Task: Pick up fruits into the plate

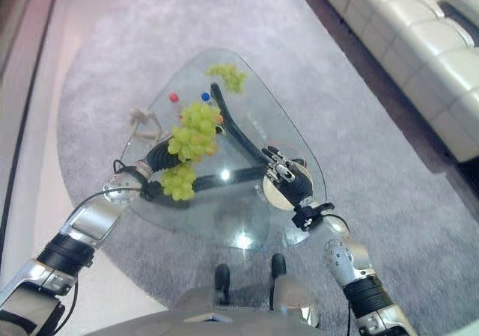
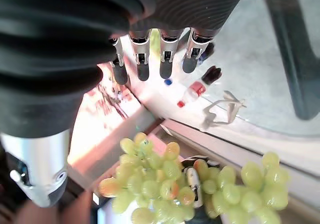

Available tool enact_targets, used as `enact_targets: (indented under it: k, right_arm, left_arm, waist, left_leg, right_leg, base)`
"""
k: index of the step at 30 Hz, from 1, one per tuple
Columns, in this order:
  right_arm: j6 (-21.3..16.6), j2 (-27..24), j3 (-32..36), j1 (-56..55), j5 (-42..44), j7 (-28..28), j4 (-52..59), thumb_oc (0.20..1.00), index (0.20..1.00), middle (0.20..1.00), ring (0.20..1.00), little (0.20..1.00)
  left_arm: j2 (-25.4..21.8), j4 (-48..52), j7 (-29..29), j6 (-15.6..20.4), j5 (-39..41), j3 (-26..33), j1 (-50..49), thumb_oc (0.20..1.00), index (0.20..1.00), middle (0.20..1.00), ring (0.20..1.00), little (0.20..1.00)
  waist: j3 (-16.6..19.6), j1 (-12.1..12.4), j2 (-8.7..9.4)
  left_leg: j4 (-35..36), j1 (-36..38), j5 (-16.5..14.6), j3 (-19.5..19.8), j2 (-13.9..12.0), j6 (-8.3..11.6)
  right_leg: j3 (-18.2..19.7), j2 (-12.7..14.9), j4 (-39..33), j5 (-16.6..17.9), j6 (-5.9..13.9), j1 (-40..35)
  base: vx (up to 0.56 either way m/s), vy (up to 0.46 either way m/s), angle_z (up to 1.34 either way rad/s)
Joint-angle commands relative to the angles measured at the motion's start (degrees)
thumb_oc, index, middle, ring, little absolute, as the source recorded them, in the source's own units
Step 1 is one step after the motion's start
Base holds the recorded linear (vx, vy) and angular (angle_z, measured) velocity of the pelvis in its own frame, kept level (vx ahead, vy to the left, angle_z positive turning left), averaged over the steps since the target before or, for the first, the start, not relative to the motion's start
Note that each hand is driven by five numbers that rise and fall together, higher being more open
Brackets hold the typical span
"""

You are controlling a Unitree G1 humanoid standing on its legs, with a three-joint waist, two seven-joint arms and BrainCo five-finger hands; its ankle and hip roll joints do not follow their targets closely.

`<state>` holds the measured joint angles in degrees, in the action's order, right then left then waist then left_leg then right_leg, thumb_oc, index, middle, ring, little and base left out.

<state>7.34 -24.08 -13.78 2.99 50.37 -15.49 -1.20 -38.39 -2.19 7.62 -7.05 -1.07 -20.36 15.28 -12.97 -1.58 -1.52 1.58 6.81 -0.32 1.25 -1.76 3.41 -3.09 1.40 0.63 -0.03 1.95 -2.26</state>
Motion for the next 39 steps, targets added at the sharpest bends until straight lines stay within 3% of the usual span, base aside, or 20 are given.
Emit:
enact_targets:
  k: [1, 10, 25, 39]
  right_arm:
    - [1.51, -2.33, 1.77, -0.16, -2.02, -1.7, 5.78, 1.0, 1.0, 1.0, 1.0, 1.0]
    - [2.04, -7.32, 0.9, 2.92, -9.86, 1.26, 8.81, 1.0, 1.0, 1.0, 1.0, 1.0]
    - [6.51, -7.77, -4.2, 6.73, -6.91, 3.36, 11.73, 1.0, 1.0, 1.0, 1.0, 1.0]
    - [9.22, -6.09, -8.0, 9.9, -1.82, 0.75, 14.21, 1.0, 1.0, 1.0, 1.0, 1.0]
  left_arm:
    - [-0.96, 4.57, 3.17, 5.22, -2.46, -0.69, 1.03, 0.2, 0.2, 0.2, 0.2, 0.2]
    - [-1.9, 10.14, 11.65, 3.76, -3.2, -4.04, 2.67, 0.2, 0.2, 0.2, 0.2, 0.2]
    - [-1.43, 13.94, 13.3, 3.36, -9.73, -7.89, 5.46, 0.2, 0.2, 0.2, 0.2, 0.2]
    - [-0.05, 13.24, 12.82, 0.82, -10.79, -9.28, 7.84, 0.2, 0.2, 0.2, 0.2, 0.2]
  waist:
    - [4.45, 1.16, 1.9]
    - [6.1, 2.52, 2.22]
    - [6.55, 3.13, 2.53]
    - [6.9, 3.38, 2.64]
  left_leg:
    - [-1.9, -2.19, -2.26, -1.39, 4.36, -2.6]
    - [-0.3, 0.11, -2.5, -1.52, 4.05, -2.46]
    - [0.75, 1.04, -1.97, -1.57, 3.95, -2.41]
    - [0.68, 1.33, -2.15, -1.55, 4.15, -2.51]
  right_leg:
    - [-4.44, 3.04, -1.27, 0.14, 3.42, -2.25]
    - [-6.14, 3.01, -3.16, 0.42, 3.82, -4.89]
    - [-6.37, 2.99, -4.46, 1.47, 4.05, -5.58]
    - [-6.08, 2.84, -4.52, 1.28, 3.97, -5.83]
  base:
    - [0.02, 0.001, 0.19]
    - [0.0, -0.004, 0.11]
    - [-0.01, 0.0, 0.01]
    - [0.0, 0.002, 0.02]
